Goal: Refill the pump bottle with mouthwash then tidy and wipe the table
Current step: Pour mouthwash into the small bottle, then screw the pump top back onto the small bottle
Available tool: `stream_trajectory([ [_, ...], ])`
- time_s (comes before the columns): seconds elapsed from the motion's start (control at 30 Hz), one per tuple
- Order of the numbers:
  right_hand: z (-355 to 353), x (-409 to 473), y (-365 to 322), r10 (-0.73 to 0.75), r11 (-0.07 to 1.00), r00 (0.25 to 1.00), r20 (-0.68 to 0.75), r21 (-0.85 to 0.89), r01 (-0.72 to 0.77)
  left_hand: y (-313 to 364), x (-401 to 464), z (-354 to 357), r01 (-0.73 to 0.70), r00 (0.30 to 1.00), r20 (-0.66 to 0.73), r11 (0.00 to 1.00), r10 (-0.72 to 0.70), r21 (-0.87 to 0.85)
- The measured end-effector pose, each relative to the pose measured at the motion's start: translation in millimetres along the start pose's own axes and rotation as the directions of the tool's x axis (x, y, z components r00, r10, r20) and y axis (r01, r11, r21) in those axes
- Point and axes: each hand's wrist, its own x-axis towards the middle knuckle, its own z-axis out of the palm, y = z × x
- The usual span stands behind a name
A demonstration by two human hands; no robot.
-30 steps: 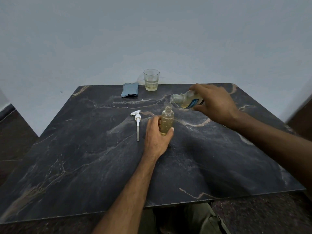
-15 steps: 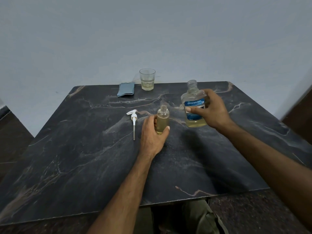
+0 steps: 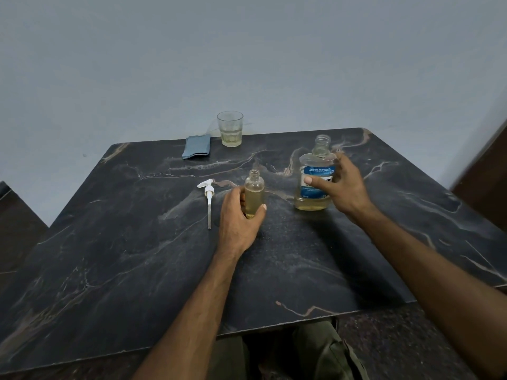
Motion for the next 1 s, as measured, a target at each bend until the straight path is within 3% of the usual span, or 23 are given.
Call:
stream_trajectory([
  [0.37,-3.0,-6.0,10.7,-0.003,1.000,0.999,0.042,0.006,0.002,-1.3,-0.1,0.3,0.012,1.000,-0.005,1.000,-0.012,-0.006],
  [0.47,3.4,-22.4,16.6,-0.030,0.999,0.988,-0.149,-0.021,0.027,-1.8,0.8,0.6,0.023,1.000,-0.005,1.000,-0.023,-0.016],
  [0.6,15.7,-54.6,24.0,-0.169,0.984,0.906,-0.387,-0.117,0.133,-3.3,0.2,0.9,0.034,0.999,-0.004,0.998,-0.034,-0.059],
  [0.67,25.2,-67.8,25.7,-0.235,0.970,0.904,-0.358,-0.152,0.192,-3.3,0.1,0.1,0.046,0.999,0.012,0.995,-0.045,-0.092],
  [0.8,49.2,-80.6,25.7,-0.307,0.941,0.941,-0.143,-0.192,0.278,0.7,-3.1,-2.1,-0.001,1.000,0.027,0.980,0.006,-0.199],
  [1.0,79.4,-70.9,20.6,-0.246,0.943,0.965,0.087,-0.207,0.260,4.3,-6.2,-5.0,-0.028,0.997,-0.075,0.946,0.004,-0.324],
])
